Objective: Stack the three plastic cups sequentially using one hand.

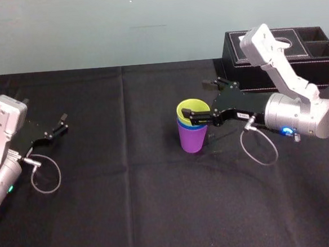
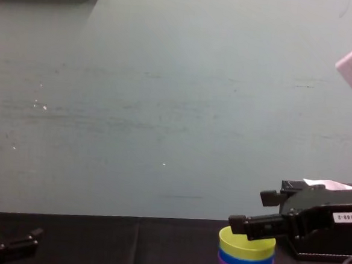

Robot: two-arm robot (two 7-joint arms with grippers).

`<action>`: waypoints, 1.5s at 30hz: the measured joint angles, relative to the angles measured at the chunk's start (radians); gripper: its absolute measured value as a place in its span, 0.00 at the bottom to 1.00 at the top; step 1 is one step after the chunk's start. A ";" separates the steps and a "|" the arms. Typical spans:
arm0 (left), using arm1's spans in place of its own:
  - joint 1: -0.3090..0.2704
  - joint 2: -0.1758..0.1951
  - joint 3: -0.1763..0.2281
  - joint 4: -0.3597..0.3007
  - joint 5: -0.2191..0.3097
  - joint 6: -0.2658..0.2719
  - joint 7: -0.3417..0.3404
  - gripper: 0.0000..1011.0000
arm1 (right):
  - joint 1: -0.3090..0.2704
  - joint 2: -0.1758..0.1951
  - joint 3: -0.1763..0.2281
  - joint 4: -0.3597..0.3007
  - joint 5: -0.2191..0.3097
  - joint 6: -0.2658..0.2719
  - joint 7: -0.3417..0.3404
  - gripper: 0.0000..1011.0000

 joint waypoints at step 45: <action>0.000 0.000 0.000 0.000 0.000 0.000 0.000 1.00 | -0.207 0.041 0.248 0.009 -0.006 -0.041 -0.151 0.99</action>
